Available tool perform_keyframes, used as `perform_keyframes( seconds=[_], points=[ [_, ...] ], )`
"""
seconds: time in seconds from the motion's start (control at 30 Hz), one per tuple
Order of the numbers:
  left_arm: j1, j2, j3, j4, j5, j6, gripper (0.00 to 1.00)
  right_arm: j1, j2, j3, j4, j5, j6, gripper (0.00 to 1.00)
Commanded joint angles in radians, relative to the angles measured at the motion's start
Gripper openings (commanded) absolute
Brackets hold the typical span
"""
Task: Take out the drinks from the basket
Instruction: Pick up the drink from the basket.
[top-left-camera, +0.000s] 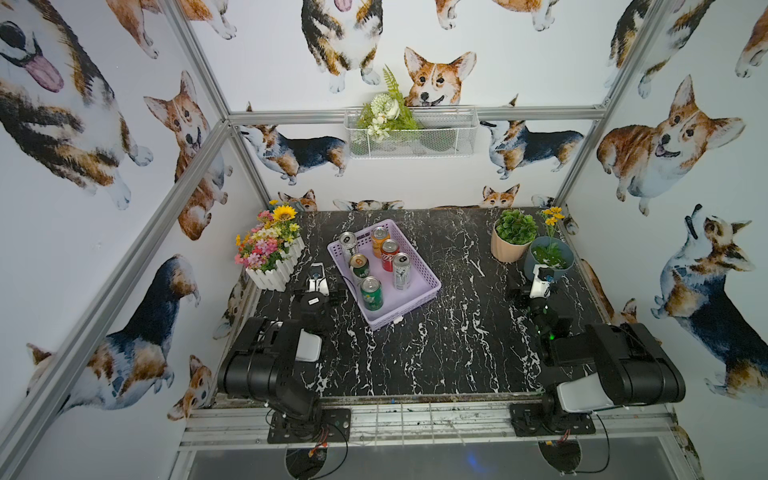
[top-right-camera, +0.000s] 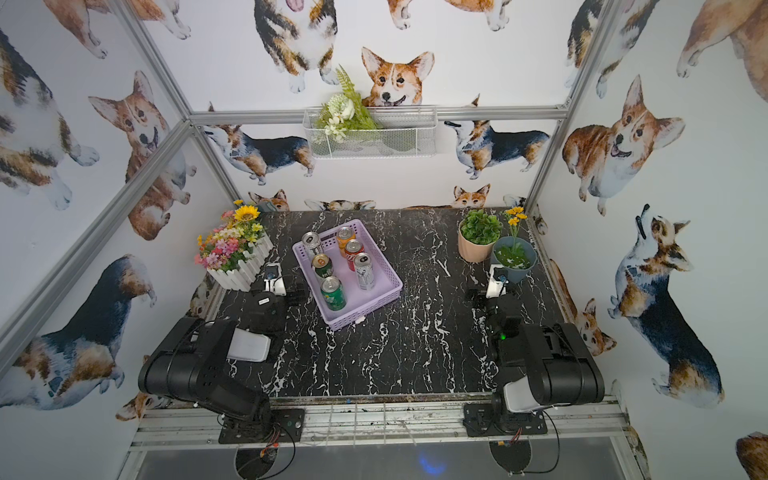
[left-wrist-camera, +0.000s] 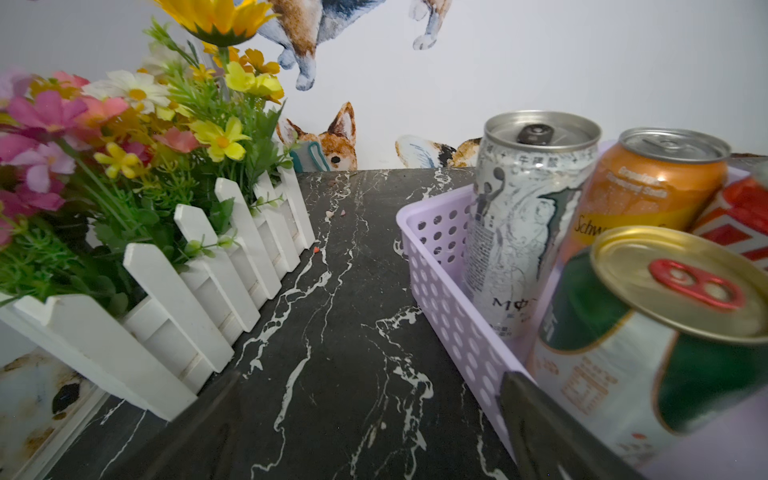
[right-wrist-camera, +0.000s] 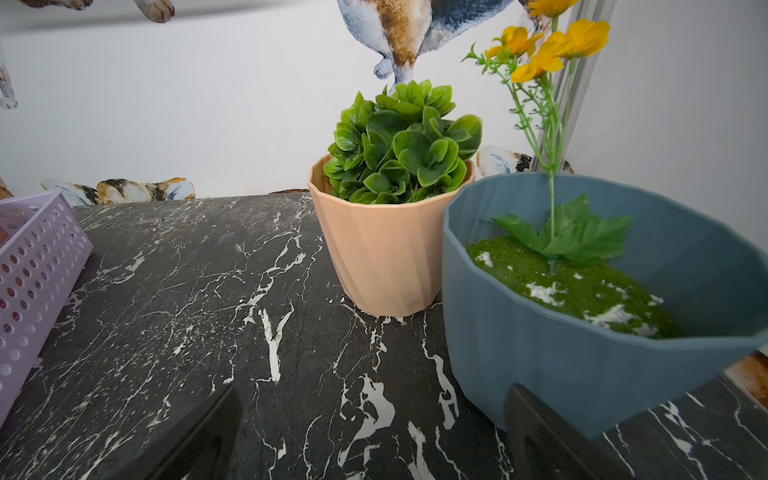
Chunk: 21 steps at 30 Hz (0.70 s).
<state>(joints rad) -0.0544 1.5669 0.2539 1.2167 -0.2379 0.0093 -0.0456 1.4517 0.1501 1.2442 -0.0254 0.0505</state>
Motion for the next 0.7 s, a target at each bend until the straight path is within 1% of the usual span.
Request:
perform_keyframes(
  seconds=[0.0,0.07,0.13,0.2,0.27,0.33,0.43,0.47,0.53,0.57,0.6,0.63,0.67],
  points=[
    [0.002,-0.005,0.002,0.002,0.033,-0.011,1.0,0.003,-0.008,-0.006,0.022,0.024,0.003,1.0],
    [-0.007,-0.058,0.022,-0.066,-0.014,-0.019,1.0,0.002,-0.062,0.014,-0.048,0.082,0.025,1.0],
    [-0.007,-0.12,0.087,-0.234,-0.04,-0.031,1.0,0.002,-0.131,0.082,-0.245,0.108,0.046,1.0],
    [-0.007,-0.144,0.148,-0.356,-0.069,-0.038,1.0,0.004,-0.155,0.141,-0.374,0.13,0.076,1.0],
    [-0.008,-0.185,0.165,-0.404,-0.072,-0.048,1.0,0.008,-0.171,0.175,-0.476,0.171,0.14,1.0],
    [-0.007,-0.24,0.171,-0.427,-0.084,-0.091,1.0,0.014,-0.194,0.215,-0.594,0.212,0.184,1.0],
    [-0.007,-0.301,0.215,-0.513,-0.091,-0.164,1.0,0.042,-0.231,0.235,-0.661,0.287,0.2,1.0],
    [-0.007,-0.311,0.241,-0.556,-0.112,-0.208,1.0,0.055,-0.248,0.241,-0.674,0.323,0.197,1.0],
    [-0.006,-0.32,0.308,-0.683,-0.197,-0.345,1.0,0.082,-0.27,0.247,-0.672,0.416,0.207,1.0],
    [-0.006,-0.326,0.354,-0.801,-0.284,-0.471,1.0,0.084,-0.274,0.252,-0.673,0.467,0.242,1.0],
    [-0.004,-0.33,0.402,-0.967,-0.39,-0.641,1.0,0.085,-0.269,0.261,-0.686,0.539,0.298,1.0],
    [0.001,-0.333,0.453,-1.177,-0.474,-0.845,1.0,0.085,-0.265,0.28,-0.728,0.606,0.368,1.0],
    [0.018,-0.335,0.522,-1.334,-0.504,-1.03,1.0,0.082,-0.261,0.307,-0.813,0.663,0.451,1.0]
  ],
)
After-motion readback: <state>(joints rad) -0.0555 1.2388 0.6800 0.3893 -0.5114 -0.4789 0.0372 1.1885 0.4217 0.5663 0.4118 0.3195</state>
